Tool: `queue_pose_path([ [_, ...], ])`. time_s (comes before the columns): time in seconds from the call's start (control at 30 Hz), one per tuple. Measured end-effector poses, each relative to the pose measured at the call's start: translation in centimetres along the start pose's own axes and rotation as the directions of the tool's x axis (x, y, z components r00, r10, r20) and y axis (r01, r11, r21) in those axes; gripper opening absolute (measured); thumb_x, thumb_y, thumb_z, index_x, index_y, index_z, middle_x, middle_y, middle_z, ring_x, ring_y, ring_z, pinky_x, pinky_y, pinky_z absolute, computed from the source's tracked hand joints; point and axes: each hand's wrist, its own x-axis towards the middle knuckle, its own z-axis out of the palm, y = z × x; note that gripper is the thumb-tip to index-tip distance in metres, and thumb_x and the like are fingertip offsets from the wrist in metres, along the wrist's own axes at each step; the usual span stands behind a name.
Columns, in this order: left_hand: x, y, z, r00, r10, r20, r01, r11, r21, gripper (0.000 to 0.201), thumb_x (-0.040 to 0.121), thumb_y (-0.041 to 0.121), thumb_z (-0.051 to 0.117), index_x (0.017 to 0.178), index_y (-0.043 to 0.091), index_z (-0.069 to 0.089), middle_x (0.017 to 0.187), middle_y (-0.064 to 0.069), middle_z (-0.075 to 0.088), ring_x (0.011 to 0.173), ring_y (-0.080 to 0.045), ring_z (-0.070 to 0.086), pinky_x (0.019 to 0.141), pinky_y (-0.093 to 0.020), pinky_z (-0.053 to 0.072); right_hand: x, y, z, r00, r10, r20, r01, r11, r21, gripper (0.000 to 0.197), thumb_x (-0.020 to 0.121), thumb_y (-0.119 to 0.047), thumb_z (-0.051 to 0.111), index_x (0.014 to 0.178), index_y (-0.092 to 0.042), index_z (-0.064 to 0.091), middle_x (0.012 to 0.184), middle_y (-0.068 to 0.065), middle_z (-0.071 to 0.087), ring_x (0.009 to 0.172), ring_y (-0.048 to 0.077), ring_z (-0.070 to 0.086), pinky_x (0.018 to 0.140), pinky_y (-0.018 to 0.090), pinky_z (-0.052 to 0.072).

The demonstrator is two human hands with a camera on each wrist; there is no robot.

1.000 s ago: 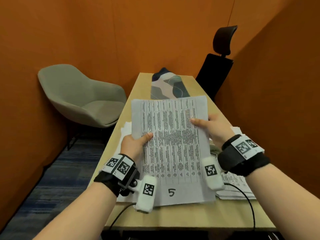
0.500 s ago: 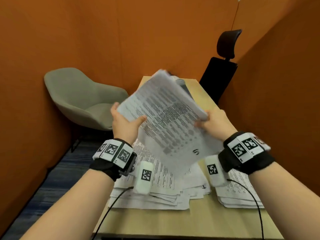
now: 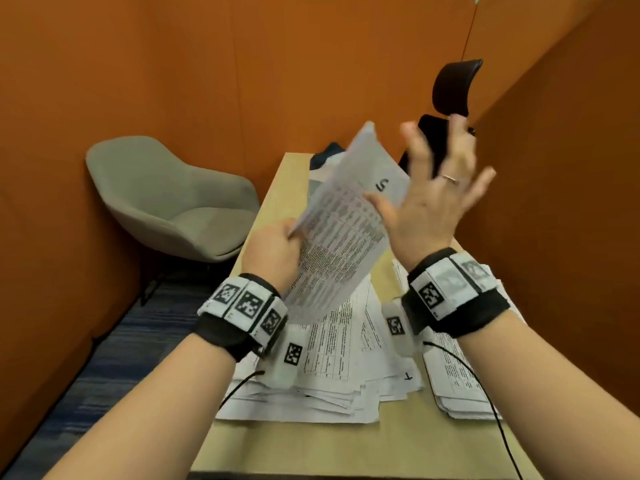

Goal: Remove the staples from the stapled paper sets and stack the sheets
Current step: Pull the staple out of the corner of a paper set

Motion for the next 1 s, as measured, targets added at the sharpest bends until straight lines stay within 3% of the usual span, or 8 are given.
queue_pose_path([
  [0.03,0.1,-0.8,-0.1,0.998,-0.051,-0.023,0.049,0.993,-0.11,0.021,0.093,0.016,0.051,0.082,0.003,0.064,0.08,-0.025,0.061,0.08,-0.036,0.056,0.064,-0.035,0.032,-0.7,1.0,0.3,0.97,0.219,0.103,-0.225,0.973,0.044,0.091,0.066,-0.046,0.075,0.143,-0.031,0.03,0.154,0.016,0.014,0.141,0.035,0.015,0.109,0.055,0.001],
  [0.1,0.1,-2.1,-0.1,0.982,-0.185,-0.028,0.16,0.908,-0.386,0.017,0.092,0.016,0.055,0.084,0.003,0.064,0.08,-0.02,0.061,0.077,-0.029,0.055,0.066,-0.032,0.041,-1.9,2.7,1.1,0.765,0.51,0.394,-0.609,0.771,0.185,0.114,0.062,-0.05,0.08,0.149,-0.026,0.011,0.157,0.012,0.004,0.143,0.028,0.011,0.112,0.055,0.008],
  [0.2,-0.7,-2.8,0.6,0.94,-0.334,0.074,0.282,0.632,-0.722,0.015,0.093,0.011,0.052,0.105,0.009,0.061,0.092,-0.006,0.065,0.087,-0.02,0.062,0.079,-0.026,0.049,-3.6,4.5,2.5,0.419,0.384,0.823,-0.904,0.263,0.338,0.098,0.069,-0.035,0.08,0.146,-0.014,0.023,0.136,0.012,0.049,0.111,0.021,0.056,0.084,0.036,0.05],
  [0.23,-1.0,-2.9,0.7,0.936,-0.342,0.089,0.285,0.582,-0.762,0.015,0.094,0.012,0.051,0.106,0.011,0.06,0.091,-0.001,0.065,0.085,-0.015,0.062,0.078,-0.026,0.049,-3.8,4.6,2.6,0.385,0.301,0.873,-0.919,0.212,0.332,0.079,0.076,-0.024,0.075,0.141,-0.011,0.032,0.122,0.011,0.06,0.095,0.017,0.063,0.071,0.029,0.052],
  [0.43,-0.7,-3.0,0.5,0.949,-0.307,0.079,0.218,0.452,-0.865,0.01,0.094,0.014,0.052,0.095,0.02,0.06,0.09,0.003,0.067,0.084,-0.012,0.065,0.072,-0.027,0.054,-2.7,4.2,2.5,0.588,0.077,0.805,-0.795,0.241,0.557,0.019,0.085,-0.002,0.059,0.096,-0.016,0.065,0.093,-0.001,0.072,0.081,0.015,0.07,0.078,0.034,0.058],
  [0.57,-0.4,-3.8,0.8,0.972,-0.228,0.053,0.169,0.526,-0.834,0.015,0.087,0.012,0.061,0.099,0.021,0.062,0.099,0.004,0.067,0.094,-0.011,0.065,0.086,-0.028,0.052,-3.8,4.0,2.6,0.567,0.065,0.822,-0.81,0.227,0.541,0.019,0.083,-0.001,0.061,0.093,-0.016,0.065,0.09,-0.002,0.071,0.079,0.013,0.07,0.075,0.031,0.058],
  [0.73,-0.8,-4.6,1.9,0.963,-0.258,0.072,0.21,0.558,-0.803,0.031,0.085,0.009,0.063,0.114,0.001,0.059,0.089,0.007,0.068,0.076,0.0,0.066,0.074,-0.017,0.054,-5.6,3.6,3.1,0.546,0.09,0.833,-0.821,0.259,0.509,0.02,0.082,-0.002,0.064,0.092,-0.019,0.063,0.098,0.004,0.067,0.083,0.012,0.066,0.075,0.028,0.056],
  [1.0,-0.4,-3.8,2.0,0.973,-0.231,-0.011,0.122,0.55,-0.826,0.021,0.083,0.011,0.067,0.102,0.018,0.064,0.096,0.01,0.068,0.087,0.004,0.065,0.078,-0.014,0.051,-4.9,3.4,2.6,0.598,0.102,0.795,-0.799,0.155,0.581,0.017,0.081,-0.001,0.063,0.092,-0.014,0.065,0.091,0.003,0.072,0.08,0.018,0.07,0.072,0.035,0.059],
])
